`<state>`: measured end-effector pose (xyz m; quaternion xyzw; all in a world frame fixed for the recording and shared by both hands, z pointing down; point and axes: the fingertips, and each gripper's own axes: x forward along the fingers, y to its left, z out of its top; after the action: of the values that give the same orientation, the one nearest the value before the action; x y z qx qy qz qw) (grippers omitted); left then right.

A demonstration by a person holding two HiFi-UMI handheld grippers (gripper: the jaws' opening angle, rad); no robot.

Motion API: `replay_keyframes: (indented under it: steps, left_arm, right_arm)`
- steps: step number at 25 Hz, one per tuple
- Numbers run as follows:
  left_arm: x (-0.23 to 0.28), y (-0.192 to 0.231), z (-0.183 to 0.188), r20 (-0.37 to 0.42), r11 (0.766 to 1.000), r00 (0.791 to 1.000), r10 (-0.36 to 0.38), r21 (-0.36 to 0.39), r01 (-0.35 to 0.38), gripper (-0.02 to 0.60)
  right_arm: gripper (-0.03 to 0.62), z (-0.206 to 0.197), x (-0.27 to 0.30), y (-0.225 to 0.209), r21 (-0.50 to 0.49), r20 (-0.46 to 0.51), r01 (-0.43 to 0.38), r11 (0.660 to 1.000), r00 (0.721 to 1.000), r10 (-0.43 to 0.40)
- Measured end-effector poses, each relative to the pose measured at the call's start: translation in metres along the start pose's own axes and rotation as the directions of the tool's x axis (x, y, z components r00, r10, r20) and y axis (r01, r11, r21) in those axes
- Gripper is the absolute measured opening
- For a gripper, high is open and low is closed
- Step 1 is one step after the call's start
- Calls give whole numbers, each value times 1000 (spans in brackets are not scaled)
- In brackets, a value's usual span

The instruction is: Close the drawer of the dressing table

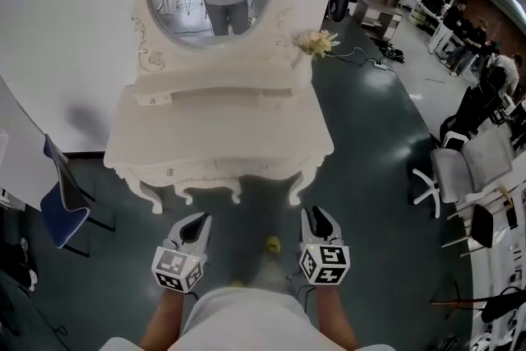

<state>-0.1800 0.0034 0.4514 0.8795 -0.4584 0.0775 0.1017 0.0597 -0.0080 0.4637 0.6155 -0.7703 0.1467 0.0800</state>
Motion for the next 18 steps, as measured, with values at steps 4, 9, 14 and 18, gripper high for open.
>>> replay_keyframes:
  steps: [4, 9, 14, 18]
  left_arm:
    - [28, 19, 1, -3, 1000, 1000, 10, -12, -10, -2]
    - [82, 47, 13, -8, 999, 999, 32, -10, -32, -2]
    - [146, 70, 33, -14, 999, 999, 36, 6, -36, -2]
    - [198, 96, 42, -22, 998, 998, 63, -15, -63, -2]
  right_arm:
    - [85, 6, 38, -11, 9, 4, -7, 1000, 1000, 7]
    - [86, 23, 99, -34, -5, 2, -21, 1000, 1000, 21]
    - [84, 47, 161, -62, -11, 2, -38, 999, 999, 38]
    - [85, 59, 220, -85, 1, -21, -62, 998, 998, 62]
